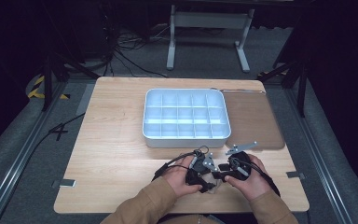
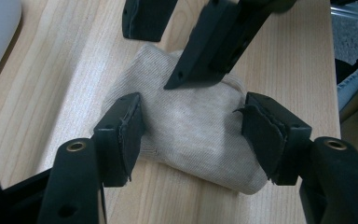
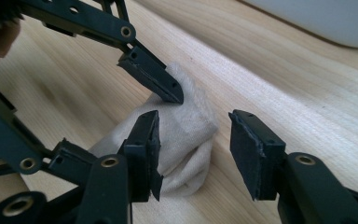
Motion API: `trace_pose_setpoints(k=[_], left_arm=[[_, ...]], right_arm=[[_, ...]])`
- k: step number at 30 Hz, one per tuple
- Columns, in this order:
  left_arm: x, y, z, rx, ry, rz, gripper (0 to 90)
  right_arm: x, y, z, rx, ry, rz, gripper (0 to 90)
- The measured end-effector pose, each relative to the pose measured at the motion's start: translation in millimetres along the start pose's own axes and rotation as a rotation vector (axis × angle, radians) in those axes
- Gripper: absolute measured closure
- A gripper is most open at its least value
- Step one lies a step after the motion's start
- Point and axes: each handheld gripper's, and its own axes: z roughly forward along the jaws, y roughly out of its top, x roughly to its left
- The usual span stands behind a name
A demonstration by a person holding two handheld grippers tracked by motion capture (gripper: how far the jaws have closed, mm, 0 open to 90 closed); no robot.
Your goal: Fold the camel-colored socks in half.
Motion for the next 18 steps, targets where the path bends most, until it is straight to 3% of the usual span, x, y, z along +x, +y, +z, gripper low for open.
trace_pose_setpoints(k=[9, 12, 18], left_arm=[[-1.2, -1.2, -1.2, -0.001, -0.002, -0.013, 36.9], [-1.9, -1.9, -1.5, -0.004, -0.013, -0.028, 35.4], [-3.9, -1.1, -2.3, 0.009, -0.01, -0.024, 32.8]], right_arm=[[2.7, -0.8, 11.5, 0.034, 0.013, 0.011, 50.1], [-0.3, -3.6, 14.4, 0.038, 0.035, 0.07, 48.7], [-4.4, -6.5, 17.8, 0.037, 0.073, 0.112, 50.9]])
